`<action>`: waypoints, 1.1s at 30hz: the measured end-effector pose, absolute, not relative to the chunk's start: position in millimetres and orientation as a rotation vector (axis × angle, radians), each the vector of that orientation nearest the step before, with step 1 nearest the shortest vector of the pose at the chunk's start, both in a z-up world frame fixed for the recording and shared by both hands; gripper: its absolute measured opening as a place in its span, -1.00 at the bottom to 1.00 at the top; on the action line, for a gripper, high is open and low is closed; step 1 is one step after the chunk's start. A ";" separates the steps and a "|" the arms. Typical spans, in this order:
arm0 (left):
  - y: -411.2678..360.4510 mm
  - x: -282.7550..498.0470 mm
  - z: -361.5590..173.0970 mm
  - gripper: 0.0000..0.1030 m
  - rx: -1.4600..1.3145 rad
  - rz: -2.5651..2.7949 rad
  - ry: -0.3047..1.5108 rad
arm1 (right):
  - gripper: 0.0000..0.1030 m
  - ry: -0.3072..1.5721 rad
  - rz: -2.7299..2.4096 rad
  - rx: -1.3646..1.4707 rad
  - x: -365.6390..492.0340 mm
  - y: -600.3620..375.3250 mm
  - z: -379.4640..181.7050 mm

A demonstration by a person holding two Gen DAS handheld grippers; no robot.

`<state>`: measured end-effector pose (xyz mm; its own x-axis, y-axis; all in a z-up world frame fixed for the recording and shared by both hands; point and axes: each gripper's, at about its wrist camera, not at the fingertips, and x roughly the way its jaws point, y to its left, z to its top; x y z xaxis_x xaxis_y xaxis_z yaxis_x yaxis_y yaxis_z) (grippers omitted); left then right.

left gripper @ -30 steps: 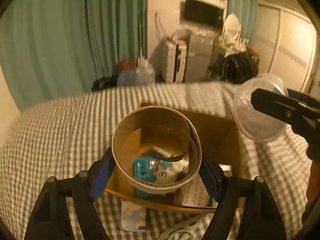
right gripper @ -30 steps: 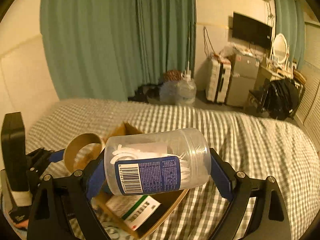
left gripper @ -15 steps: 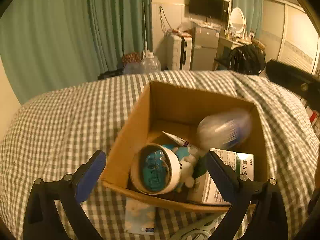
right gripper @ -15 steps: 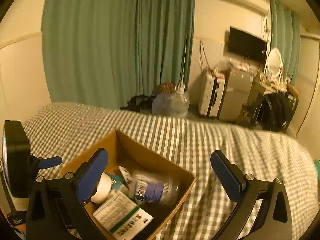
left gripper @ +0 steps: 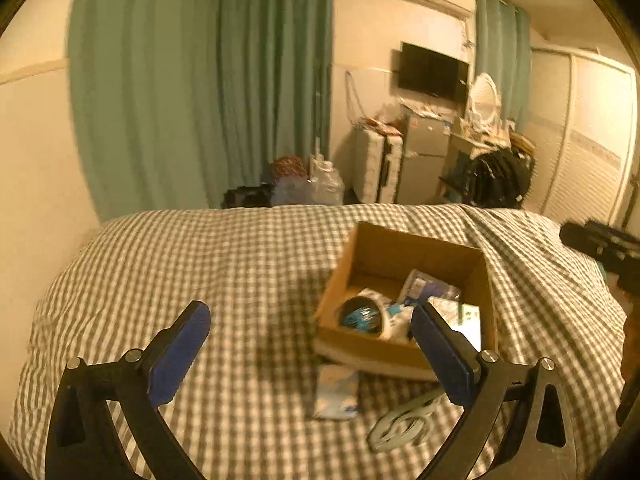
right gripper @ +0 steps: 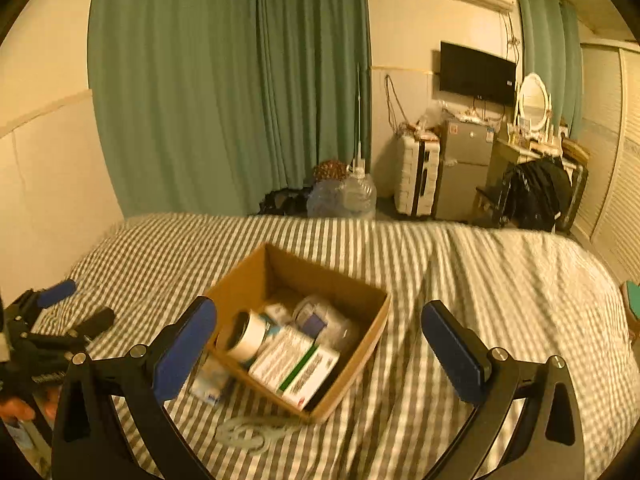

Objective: Organize objects
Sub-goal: 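Grasp the grey plastic clip with the right gripper while the left grasps the floral tissue pack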

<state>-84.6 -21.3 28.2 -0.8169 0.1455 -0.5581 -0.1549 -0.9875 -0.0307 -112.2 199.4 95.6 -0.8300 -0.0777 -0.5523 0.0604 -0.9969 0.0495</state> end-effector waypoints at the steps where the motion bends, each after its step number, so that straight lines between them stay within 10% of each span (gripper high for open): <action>1: -28.9 -76.9 21.5 1.00 -0.880 2.856 0.005 | 0.99 -0.046 -2.929 0.920 -108.4 194.7 84.8; 13: -58.4 -60.3 -85.3 1.00 -1.069 2.882 0.020 | 0.99 0.149 -2.735 1.434 -107.4 131.6 -83.4; 33: -50.5 -75.5 -124.5 1.00 -1.191 2.820 0.061 | 1.00 -0.053 -2.689 1.528 -141.8 118.7 -159.6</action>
<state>-75.5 -50.5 -124.5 -0.6945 0.0583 -0.7171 -0.0892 -0.9960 0.0054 -141.8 118.7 -159.6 -0.5112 -0.0587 -0.8574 0.0250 -0.9983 0.0535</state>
